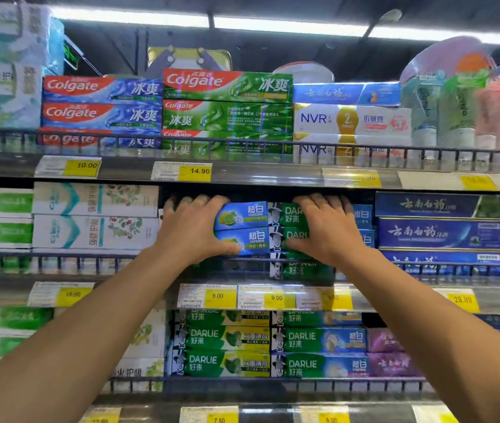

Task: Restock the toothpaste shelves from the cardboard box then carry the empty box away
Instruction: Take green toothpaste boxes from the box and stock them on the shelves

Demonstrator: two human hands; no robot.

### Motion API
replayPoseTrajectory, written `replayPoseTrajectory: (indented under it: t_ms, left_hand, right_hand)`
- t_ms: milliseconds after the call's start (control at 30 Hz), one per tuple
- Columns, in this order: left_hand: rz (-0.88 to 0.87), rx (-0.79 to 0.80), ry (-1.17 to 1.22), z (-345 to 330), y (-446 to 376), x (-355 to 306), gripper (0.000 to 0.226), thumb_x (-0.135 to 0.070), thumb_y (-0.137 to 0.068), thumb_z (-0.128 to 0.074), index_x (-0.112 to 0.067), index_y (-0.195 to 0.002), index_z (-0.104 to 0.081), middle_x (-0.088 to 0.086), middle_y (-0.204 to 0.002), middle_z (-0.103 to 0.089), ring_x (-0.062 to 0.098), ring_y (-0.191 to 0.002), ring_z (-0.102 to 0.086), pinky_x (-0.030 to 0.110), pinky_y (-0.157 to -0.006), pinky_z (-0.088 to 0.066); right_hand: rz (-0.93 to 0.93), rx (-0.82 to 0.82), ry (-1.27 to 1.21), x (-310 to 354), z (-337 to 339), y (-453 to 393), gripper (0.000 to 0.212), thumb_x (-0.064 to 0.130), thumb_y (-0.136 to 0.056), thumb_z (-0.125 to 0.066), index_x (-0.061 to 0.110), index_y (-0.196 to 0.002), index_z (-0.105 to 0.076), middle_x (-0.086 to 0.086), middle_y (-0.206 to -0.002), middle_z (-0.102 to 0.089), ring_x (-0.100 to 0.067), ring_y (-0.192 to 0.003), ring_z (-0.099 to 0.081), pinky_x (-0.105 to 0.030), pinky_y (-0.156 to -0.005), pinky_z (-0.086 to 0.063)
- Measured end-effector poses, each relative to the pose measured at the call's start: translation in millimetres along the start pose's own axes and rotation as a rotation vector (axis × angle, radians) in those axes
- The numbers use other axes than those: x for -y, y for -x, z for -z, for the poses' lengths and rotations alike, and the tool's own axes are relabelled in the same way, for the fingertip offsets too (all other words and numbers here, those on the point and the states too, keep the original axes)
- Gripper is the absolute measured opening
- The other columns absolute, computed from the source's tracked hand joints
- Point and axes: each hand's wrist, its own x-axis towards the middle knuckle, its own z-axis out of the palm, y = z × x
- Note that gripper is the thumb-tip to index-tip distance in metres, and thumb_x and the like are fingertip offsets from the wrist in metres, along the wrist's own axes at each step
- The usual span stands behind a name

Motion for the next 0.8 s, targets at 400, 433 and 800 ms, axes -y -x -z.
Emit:
replayPoseTrajectory:
  t_ms: [400,433,800]
  left_hand:
    - [0.030,0.029,0.012,2.1,-2.4,-0.2,0.091,-0.075,-0.061,-0.069,-0.037,-0.136,-0.036,-0.001,-0.130,-0.052,0.029,-0.122,-0.044,0.055,-0.111,-0.021]
    - [0.031,0.028,0.016,1.8,-2.4,-0.5,0.091,-0.075,-0.061,-0.069,-0.037,-0.136,-0.036,-0.001,-0.130,-0.052,0.028,-0.122,-0.045,0.055,-0.111,-0.022]
    - [0.032,0.009,0.029,-1.6,-2.0,1.3,0.091,-0.075,-0.062,-0.069,-0.037,-0.137,-0.036,-0.001,-0.132,-0.051,0.028,-0.123,-0.044,0.055,-0.111,-0.020]
  right_hand:
    - [0.024,0.087,-0.045,-6.5,17.2,-11.8,0.088,0.063,-0.074,-0.068,0.030,-0.146,-0.030,-0.001,-0.146,-0.039,-0.030,-0.137,-0.030,-0.052,-0.111,-0.026]
    - [0.023,0.109,-0.034,-3.5,18.0,-13.9,0.090,0.064,-0.074,-0.067,0.029,-0.147,-0.028,-0.002,-0.147,-0.038,-0.031,-0.138,-0.029,-0.052,-0.112,-0.025]
    - [0.168,-0.255,0.062,-11.0,-20.8,41.0,0.031,0.024,-0.080,-0.065,0.011,-0.108,-0.065,-0.008,-0.094,-0.063,-0.033,-0.083,-0.055,-0.040,-0.068,-0.048]
